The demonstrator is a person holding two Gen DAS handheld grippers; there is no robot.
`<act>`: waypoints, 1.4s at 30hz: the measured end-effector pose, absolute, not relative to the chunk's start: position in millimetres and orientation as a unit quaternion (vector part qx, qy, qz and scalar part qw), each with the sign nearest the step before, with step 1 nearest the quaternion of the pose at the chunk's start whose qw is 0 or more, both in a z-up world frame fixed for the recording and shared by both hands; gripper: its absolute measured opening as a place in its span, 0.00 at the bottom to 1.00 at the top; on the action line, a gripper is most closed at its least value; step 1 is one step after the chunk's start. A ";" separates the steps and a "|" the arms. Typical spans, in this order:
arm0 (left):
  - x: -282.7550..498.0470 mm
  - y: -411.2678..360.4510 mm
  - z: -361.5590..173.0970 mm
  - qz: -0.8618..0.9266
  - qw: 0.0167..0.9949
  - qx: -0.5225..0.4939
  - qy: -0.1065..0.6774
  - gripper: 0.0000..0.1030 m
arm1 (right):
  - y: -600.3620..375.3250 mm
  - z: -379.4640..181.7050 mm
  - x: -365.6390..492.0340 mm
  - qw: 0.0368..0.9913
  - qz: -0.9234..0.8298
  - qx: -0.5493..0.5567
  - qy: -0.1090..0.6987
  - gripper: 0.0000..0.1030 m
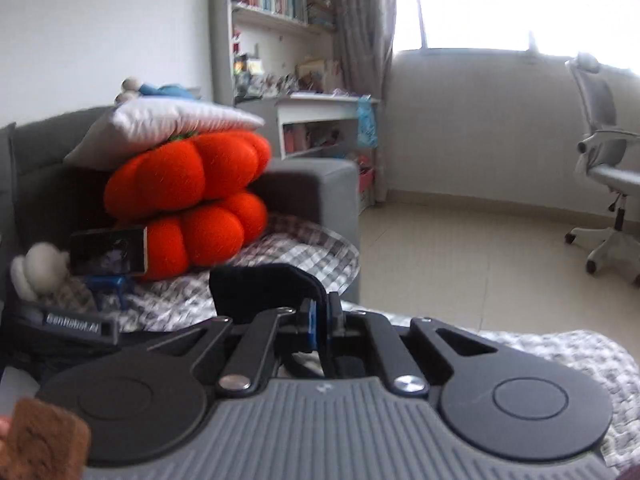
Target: Fold clothes
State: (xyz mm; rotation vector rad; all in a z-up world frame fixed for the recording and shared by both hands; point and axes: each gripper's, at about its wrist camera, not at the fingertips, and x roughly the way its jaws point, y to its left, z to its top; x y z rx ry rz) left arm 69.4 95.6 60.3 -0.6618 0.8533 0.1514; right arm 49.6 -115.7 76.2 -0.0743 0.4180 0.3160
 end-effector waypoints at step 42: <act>58.8 136.0 53.6 0.066 0.813 -0.435 0.381 0.85 | -72.0 68.3 33.1 0.956 0.228 -0.030 0.182 0.13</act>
